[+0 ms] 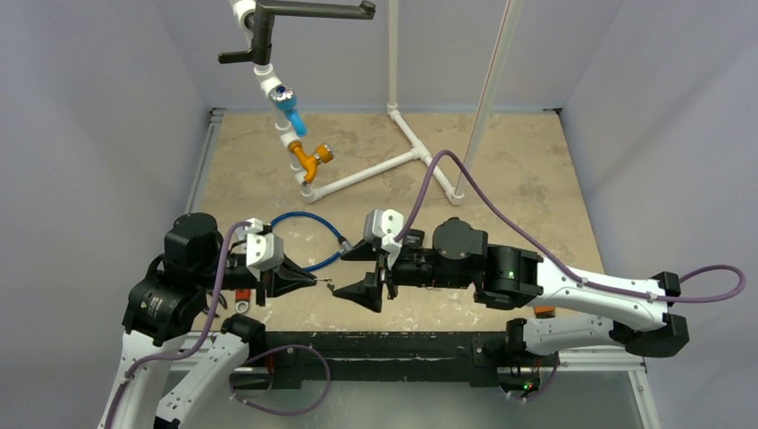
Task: Unlock with the key
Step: Pick up the key from the center of the board.
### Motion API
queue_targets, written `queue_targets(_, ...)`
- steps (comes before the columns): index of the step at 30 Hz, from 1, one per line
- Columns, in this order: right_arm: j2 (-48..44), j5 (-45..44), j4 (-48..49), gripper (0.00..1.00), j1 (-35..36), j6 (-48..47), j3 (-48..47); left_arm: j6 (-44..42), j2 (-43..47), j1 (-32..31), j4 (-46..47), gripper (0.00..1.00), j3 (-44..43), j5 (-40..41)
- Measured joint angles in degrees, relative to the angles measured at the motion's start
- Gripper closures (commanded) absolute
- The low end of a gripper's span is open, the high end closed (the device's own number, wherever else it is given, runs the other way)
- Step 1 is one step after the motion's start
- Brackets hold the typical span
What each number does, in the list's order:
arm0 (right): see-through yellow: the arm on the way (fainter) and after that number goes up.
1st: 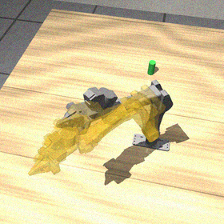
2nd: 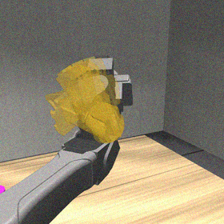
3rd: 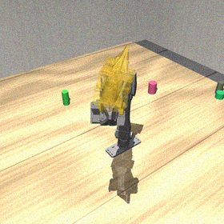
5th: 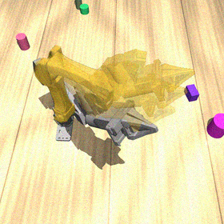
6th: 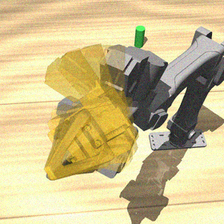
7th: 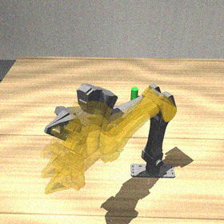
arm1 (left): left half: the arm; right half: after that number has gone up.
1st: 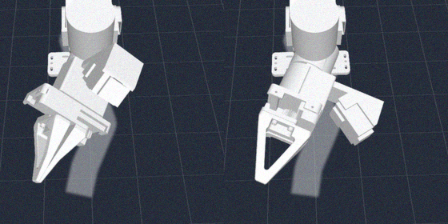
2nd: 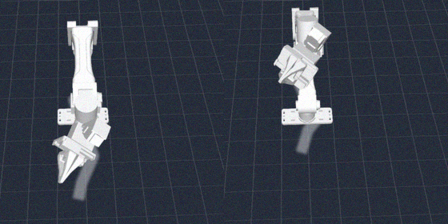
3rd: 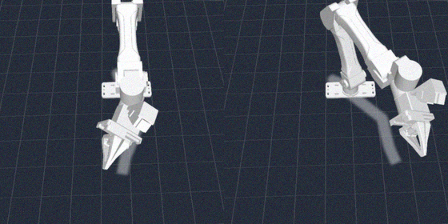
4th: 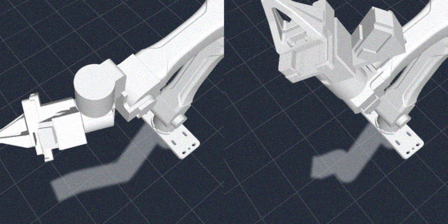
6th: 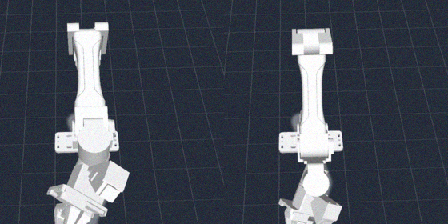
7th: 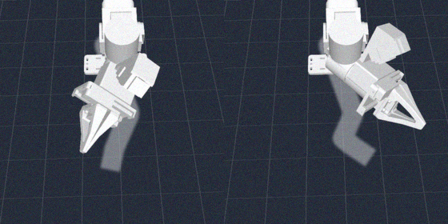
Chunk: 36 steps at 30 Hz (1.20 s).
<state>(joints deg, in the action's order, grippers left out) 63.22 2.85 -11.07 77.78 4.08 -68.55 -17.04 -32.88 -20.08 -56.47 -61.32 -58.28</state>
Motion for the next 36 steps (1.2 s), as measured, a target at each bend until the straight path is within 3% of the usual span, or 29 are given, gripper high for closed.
queue_targets(12,6.7,5.5,-0.4,0.47,0.0,-10.7,0.2,1.6,-1.8,0.0,0.0,1.00,-0.9,1.4)
queue_targets(18,5.9,5.5,2.4,0.60,0.0,-14.0,0.6,1.6,-1.8,0.0,0.0,1.00,-0.9,1.4)
queue_targets(34,6.8,5.4,3.7,0.61,0.0,-15.1,0.6,1.6,-1.7,0.0,0.0,1.00,-0.9,1.2)
queue_targets(36,7.2,5.2,3.5,0.69,0.0,-15.0,0.6,1.6,-1.7,0.0,0.0,1.00,-1.1,1.0)
